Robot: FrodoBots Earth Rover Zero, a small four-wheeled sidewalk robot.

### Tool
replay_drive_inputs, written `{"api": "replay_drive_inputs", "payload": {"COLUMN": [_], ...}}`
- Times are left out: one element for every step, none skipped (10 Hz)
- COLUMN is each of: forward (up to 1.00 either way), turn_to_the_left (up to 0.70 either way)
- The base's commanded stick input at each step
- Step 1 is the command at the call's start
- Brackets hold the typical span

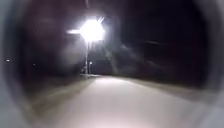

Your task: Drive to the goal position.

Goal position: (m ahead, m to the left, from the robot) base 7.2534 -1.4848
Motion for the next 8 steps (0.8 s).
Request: {"api": "replay_drive_inputs", "payload": {"forward": [0.70,0.70,0.70,0.68,0.63,0.70,0.70,0.70], "turn_to_the_left": [0.00,0.00,0.00,0.00,0.00,0.00,0.00,0.00]}}
